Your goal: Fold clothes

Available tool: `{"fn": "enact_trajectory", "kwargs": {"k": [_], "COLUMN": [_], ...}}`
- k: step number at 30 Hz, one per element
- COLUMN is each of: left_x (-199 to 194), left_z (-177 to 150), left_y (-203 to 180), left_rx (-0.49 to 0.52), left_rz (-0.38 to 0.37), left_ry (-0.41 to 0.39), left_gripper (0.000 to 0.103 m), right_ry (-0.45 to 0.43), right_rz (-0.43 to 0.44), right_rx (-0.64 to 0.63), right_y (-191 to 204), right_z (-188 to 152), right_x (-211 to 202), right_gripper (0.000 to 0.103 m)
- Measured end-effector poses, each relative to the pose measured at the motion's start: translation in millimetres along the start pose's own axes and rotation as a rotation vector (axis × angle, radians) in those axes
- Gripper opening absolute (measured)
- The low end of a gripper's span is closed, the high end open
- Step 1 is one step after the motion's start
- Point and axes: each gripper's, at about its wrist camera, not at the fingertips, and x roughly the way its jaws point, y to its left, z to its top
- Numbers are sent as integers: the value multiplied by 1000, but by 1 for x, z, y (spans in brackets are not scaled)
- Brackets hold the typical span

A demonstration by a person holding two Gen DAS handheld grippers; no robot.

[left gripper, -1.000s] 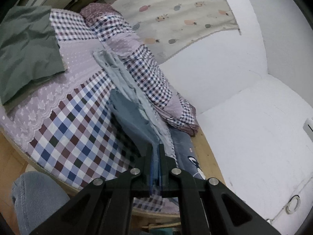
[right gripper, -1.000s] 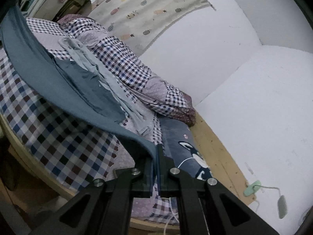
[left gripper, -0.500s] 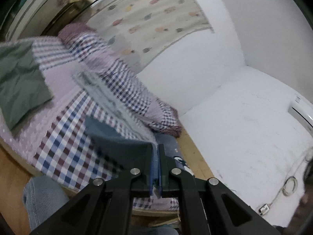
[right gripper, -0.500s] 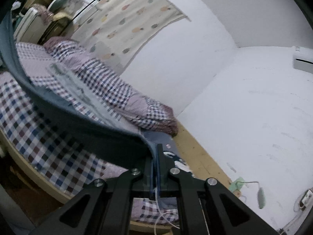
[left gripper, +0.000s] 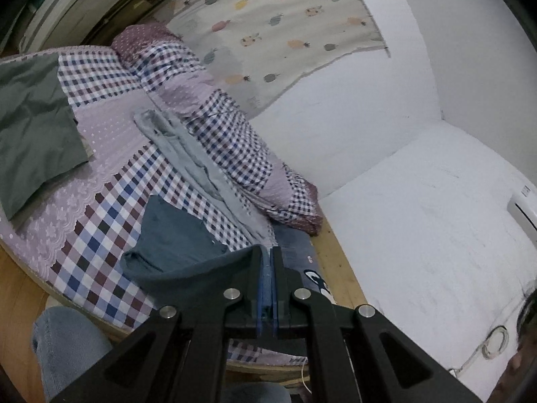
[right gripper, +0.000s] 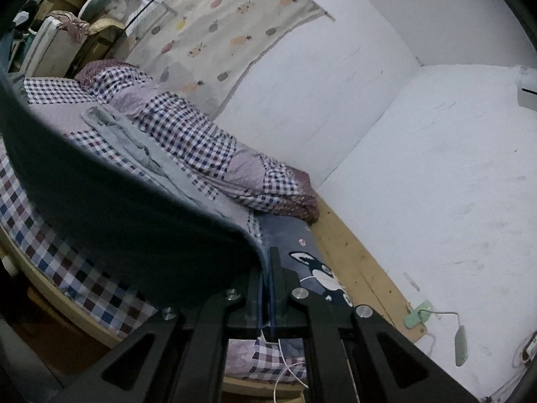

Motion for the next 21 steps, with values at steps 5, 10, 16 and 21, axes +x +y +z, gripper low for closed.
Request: {"fn": "enact_trajectory", "kwargs": {"k": [5,10,16,21], "left_x": [38,85,155,232], "left_z": [26,51,85,115], "left_y": [8,16,35,68], "left_rx": [-19,-32,-66,-102], "left_rz": [39,91,159,235], "left_ry": [26,65,115,160], "left_gripper": [2,2,2,2], "right_ry": [50,81,115,170], "right_rz": [37,71,133,214], "right_rx": [-5,-46,-97,-135], "right_y": [2,5,14,35], "right_z": [12,30,48,54], "right_x": [43,97,182,271], "right_gripper": [0,0,0,0]}}
